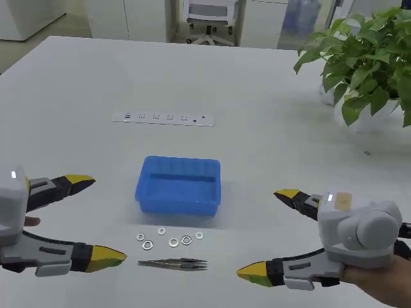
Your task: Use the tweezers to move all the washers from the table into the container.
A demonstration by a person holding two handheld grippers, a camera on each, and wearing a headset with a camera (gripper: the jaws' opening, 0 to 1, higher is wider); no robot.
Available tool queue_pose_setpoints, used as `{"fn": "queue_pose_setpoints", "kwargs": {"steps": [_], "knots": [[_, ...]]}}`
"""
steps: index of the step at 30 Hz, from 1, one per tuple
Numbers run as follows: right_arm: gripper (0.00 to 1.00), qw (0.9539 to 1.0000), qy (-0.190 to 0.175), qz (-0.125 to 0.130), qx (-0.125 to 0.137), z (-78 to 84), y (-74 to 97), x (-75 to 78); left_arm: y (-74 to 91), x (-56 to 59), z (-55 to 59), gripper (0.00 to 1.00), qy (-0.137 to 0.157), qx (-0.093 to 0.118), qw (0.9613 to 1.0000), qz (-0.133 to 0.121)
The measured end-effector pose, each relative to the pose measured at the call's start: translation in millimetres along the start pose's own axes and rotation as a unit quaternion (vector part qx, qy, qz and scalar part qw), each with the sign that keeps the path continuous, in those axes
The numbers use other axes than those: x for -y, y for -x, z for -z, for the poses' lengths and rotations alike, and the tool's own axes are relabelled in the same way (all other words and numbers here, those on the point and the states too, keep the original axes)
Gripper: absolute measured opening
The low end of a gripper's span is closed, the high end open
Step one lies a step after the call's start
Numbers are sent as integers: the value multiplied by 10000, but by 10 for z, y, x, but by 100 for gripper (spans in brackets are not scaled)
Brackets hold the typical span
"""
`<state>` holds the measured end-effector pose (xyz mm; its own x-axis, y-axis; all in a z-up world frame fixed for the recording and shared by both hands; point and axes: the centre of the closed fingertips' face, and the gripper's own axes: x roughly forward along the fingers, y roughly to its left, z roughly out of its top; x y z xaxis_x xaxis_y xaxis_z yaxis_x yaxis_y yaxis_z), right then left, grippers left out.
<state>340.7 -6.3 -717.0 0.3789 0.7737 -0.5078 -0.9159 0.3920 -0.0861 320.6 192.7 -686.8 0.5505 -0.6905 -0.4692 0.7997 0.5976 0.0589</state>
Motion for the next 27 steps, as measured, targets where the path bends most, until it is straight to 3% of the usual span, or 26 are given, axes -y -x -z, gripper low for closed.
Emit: {"fn": "queue_pose_setpoints", "kwargs": {"steps": [12,27], "knots": [[96,10000,43,-12,-11,5,0,6,-10,11,11,94,-117,-97,9999,24],[91,9993,290,-187,-151,41,-72,-42,-112,131,116,89,-284,-354,9987,242]]}}
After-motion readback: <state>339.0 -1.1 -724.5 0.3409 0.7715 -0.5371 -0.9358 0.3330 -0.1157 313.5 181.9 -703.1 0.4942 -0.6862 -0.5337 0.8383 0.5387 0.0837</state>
